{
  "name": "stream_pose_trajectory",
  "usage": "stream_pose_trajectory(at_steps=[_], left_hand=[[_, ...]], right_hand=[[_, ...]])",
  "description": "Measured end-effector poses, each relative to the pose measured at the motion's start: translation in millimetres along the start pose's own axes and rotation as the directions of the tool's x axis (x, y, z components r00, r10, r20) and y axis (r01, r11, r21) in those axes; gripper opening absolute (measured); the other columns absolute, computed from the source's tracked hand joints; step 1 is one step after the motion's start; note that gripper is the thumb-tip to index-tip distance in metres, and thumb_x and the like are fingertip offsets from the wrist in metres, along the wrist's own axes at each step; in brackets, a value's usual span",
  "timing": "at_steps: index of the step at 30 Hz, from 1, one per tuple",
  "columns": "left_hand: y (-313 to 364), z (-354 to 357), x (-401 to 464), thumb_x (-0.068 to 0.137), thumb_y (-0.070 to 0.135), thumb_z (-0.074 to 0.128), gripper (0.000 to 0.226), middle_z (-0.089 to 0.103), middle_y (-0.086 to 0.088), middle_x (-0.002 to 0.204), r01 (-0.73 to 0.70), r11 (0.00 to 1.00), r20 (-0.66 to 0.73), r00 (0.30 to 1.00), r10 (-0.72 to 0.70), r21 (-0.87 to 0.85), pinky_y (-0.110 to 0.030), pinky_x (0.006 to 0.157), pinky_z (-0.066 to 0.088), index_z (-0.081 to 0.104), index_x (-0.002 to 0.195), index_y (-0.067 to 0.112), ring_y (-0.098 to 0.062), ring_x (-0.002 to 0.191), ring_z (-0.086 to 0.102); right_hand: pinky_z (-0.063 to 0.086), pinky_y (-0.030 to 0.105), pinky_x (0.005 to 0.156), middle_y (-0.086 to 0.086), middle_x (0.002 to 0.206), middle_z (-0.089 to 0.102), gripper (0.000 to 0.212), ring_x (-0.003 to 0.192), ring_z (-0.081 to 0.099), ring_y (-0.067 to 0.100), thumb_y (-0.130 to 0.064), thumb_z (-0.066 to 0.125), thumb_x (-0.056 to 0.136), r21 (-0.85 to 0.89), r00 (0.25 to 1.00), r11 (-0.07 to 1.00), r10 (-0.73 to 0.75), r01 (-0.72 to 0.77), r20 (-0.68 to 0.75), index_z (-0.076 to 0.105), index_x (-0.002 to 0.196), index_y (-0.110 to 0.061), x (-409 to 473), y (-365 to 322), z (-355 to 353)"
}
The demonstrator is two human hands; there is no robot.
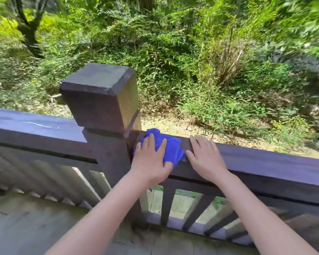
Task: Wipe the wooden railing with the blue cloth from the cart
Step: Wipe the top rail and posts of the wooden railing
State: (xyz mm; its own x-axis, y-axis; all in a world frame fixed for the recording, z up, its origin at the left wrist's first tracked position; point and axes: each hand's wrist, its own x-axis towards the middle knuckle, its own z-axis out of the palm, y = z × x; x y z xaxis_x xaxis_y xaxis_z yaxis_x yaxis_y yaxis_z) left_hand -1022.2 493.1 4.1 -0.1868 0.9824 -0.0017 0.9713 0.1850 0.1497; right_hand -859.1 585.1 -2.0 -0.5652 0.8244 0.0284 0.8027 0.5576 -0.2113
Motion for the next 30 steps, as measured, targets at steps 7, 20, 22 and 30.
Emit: stream_pose_trajectory(at_steps=[7,20,22,30], left_hand=[[-14.3,-20.3,-2.7,0.084,0.007,0.043,0.08,0.0,-0.014,0.157,-0.093,0.995,0.068,0.993,0.094,-0.021,-0.037,0.117,0.013,-0.008,0.145,0.02,-0.025,0.145,0.004],[-19.2,-7.9,-34.4,0.083,0.016,0.06,0.064,0.039,-0.002,0.147,0.004,0.995,-0.15,0.989,-0.02,-0.101,-0.031,0.105,0.033,0.033,0.14,0.018,-0.017,0.135,0.032],[-17.2,-7.4,-45.7,0.082,0.018,0.061,0.061,0.044,-0.001,0.144,0.018,0.993,-0.17,0.985,-0.037,-0.114,-0.032,0.101,0.036,0.037,0.138,0.019,-0.018,0.132,0.036],[-40.8,-33.5,-105.1,0.072,0.034,0.068,0.053,0.06,0.005,0.123,0.126,0.961,-0.201,0.963,-0.178,-0.245,-0.034,0.092,0.047,0.053,0.122,0.027,-0.017,0.116,0.052]], right_hand=[[0.015,0.041,0.116,0.005,0.155,0.021,0.061,0.143,0.014,0.021,-0.043,0.043,0.088,0.203,0.984,0.965,-0.149,0.166,-0.094,0.026,0.142,-0.019,-10.7,-25.0,-9.0],[0.05,0.042,0.084,0.009,0.107,0.067,0.022,0.107,0.055,0.029,-0.008,0.054,0.081,0.159,0.937,0.944,-0.243,0.288,-0.25,0.063,0.101,-0.006,-28.1,-65.9,9.7],[0.049,0.041,0.083,0.007,0.103,0.068,0.022,0.105,0.054,0.027,-0.01,0.052,0.081,0.174,0.937,0.94,-0.248,0.294,-0.245,0.064,0.1,-0.007,-31.5,-65.5,7.8],[0.05,0.04,0.077,0.001,0.101,0.07,0.023,0.1,0.058,0.024,-0.018,0.053,0.082,0.264,0.889,0.849,-0.427,0.457,-0.166,0.065,0.1,-0.018,-45.8,-96.7,-7.6]])
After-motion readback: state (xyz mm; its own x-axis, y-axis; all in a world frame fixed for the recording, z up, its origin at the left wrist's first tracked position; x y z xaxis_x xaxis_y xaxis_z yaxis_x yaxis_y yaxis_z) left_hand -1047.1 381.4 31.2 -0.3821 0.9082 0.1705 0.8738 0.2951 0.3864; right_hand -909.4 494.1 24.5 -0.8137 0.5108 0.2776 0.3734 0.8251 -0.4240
